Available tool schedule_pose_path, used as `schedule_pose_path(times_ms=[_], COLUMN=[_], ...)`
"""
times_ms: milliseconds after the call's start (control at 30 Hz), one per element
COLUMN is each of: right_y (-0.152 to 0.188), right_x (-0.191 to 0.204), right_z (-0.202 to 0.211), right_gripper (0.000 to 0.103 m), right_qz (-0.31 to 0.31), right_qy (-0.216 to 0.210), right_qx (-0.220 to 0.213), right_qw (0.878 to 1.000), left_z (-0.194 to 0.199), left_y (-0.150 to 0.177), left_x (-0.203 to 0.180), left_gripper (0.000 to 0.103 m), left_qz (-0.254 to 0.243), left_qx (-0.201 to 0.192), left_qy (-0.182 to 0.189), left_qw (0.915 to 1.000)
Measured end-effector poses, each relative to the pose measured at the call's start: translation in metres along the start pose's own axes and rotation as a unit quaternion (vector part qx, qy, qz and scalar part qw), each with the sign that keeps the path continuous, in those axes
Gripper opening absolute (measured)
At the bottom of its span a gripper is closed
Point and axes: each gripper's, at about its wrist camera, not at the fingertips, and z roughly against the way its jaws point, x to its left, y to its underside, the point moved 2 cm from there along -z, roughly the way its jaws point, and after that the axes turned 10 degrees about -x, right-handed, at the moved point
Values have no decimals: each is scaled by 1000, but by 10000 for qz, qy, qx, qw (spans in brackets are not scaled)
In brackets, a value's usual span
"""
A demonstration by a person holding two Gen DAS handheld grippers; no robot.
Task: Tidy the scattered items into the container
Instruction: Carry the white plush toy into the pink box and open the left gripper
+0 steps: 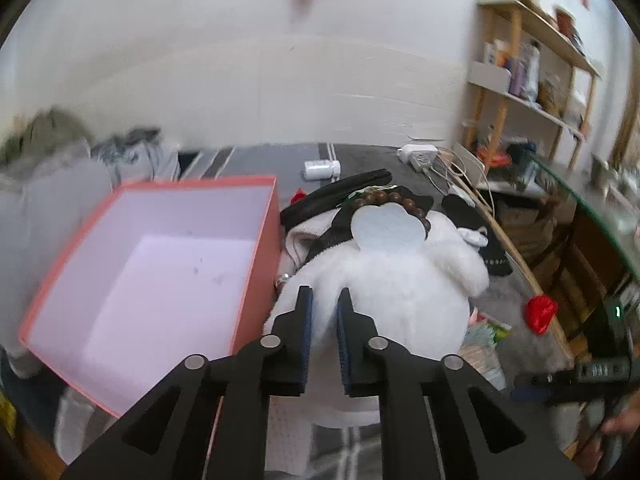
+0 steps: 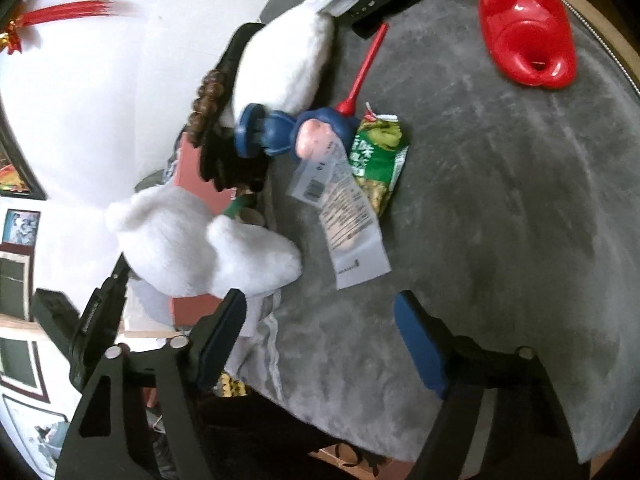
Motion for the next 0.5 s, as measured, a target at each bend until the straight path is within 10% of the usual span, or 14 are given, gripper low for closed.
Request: schedule_pose_path(times_ms=[133, 267, 400, 500], right_y=[-13, -17, -13, -6], right_x=[-11, -8, 3, 11], right_z=[-13, -19, -21, -19], right_gripper=[66, 66, 66, 66], right_qz=[19, -59, 8, 76], right_qy=[348, 396, 226, 115], right_qx=[-162, -193, -88, 6], right_qw=[9993, 9990, 9997, 9999], left_z=[1, -1, -28, -63], left_y=[9, 3, -2, -4], left_x=[-6, -12, -10, 9], left_gripper=[80, 87, 96, 97], left_qz=[-58, -544, -1861, -1304], left_qx=[329, 275, -59, 531], left_qy=[827, 1571, 909, 912], left_qw=[9960, 9857, 9783, 9858])
